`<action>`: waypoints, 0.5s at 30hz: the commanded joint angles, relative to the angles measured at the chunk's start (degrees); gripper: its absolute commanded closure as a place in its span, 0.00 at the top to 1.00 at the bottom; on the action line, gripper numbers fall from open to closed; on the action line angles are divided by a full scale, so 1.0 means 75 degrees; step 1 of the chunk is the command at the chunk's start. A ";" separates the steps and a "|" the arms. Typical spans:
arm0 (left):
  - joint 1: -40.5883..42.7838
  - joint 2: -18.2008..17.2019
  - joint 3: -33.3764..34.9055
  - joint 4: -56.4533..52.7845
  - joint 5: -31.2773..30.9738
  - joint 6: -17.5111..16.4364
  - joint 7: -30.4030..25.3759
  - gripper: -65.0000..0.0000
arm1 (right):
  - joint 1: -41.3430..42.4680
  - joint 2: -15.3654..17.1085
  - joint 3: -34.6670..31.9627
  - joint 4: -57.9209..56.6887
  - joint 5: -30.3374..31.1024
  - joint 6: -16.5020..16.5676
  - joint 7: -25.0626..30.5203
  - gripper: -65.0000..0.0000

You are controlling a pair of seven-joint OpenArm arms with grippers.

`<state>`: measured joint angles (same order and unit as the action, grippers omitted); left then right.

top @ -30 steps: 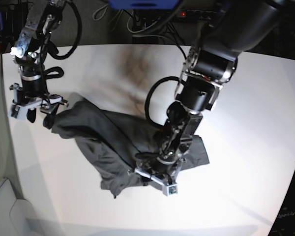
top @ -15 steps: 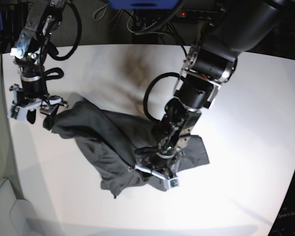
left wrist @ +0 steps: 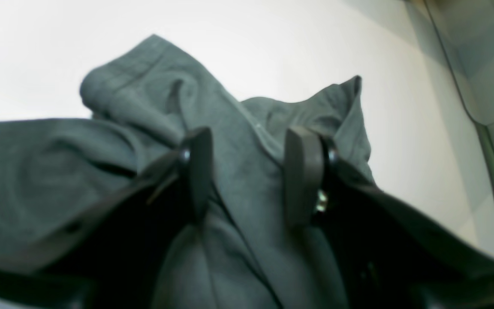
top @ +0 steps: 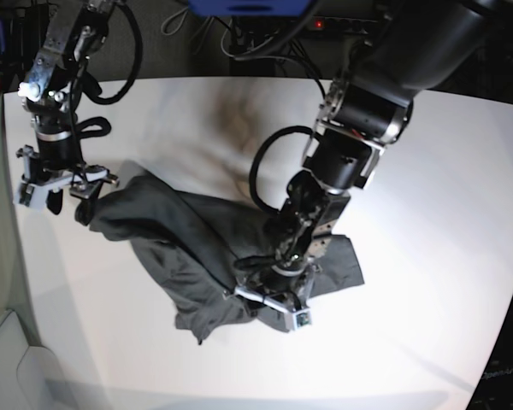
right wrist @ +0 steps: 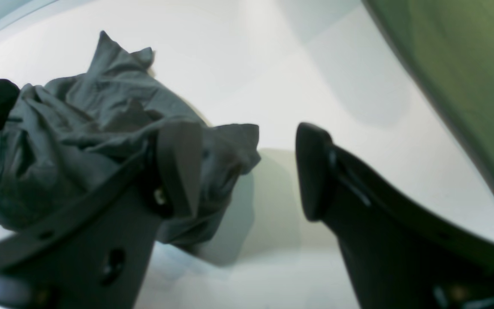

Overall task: Layout the t-shirt on the table in an organized manner, then fold the t-shirt properly
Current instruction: 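Lift the shirt with both grippers and bring them toward each other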

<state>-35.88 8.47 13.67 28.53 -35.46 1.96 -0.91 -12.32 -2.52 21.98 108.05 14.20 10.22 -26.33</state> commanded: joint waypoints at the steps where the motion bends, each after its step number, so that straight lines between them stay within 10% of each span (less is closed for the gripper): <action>1: -0.0262 0.0071 0.0012 0.0128 -0.0013 -0.0067 -0.0190 0.41 | 0.0030 0.0061 0.0006 0.0134 0.0059 0.0038 0.0222 0.55; 8: -0.0262 0.0071 0.0000 0.0116 -0.0025 -0.0067 -0.0190 0.38 | 0.0007 0.0038 0.0006 0.0146 0.0071 0.0038 0.0211 0.55; 15: -0.0309 0.0071 0.0000 -0.0130 -0.0025 -0.0067 -0.0635 0.00 | -0.0145 0.0038 -0.0006 0.0146 0.0082 0.0038 0.0211 0.55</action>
<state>-36.10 8.60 13.65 26.79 -35.70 1.69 -4.78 -13.85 -2.55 21.96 108.05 14.24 10.22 -26.35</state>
